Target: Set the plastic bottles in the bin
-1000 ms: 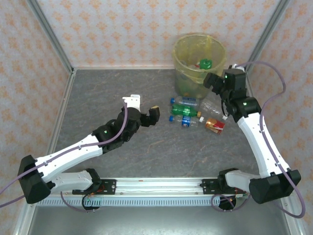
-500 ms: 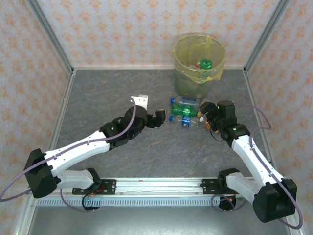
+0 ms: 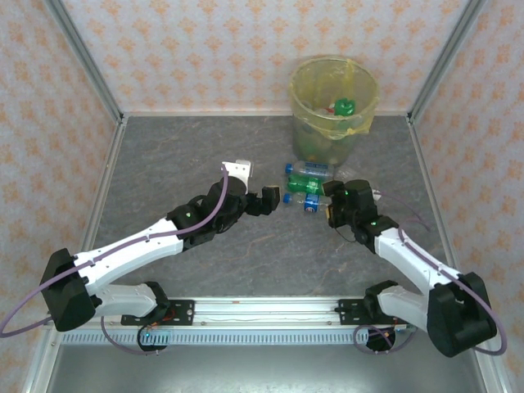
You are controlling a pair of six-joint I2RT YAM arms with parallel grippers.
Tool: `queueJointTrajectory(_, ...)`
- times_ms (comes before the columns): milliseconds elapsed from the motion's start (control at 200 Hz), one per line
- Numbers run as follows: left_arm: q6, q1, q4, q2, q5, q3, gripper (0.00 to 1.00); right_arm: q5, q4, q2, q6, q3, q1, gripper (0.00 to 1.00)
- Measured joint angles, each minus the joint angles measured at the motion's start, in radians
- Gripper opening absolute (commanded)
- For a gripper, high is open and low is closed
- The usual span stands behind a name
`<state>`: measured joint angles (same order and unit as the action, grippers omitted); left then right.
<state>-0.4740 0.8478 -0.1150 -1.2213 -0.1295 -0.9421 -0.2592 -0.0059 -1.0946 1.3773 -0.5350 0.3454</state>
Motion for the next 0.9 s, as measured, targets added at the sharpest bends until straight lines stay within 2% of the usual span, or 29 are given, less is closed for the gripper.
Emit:
queueJointTrajectory(375, 0.003, 0.0, -0.003, -0.005, 0.003, -0.008, 0.99, -0.009, 0.083, -0.174, 0.113, -0.001, 0.012, 0.74)
queueJointTrajectory(896, 0.004, 0.0, -0.008, 0.018, -0.019, -0.008, 0.99, -0.018, 0.09, -0.367, 0.13, -0.081, 0.012, 0.69)
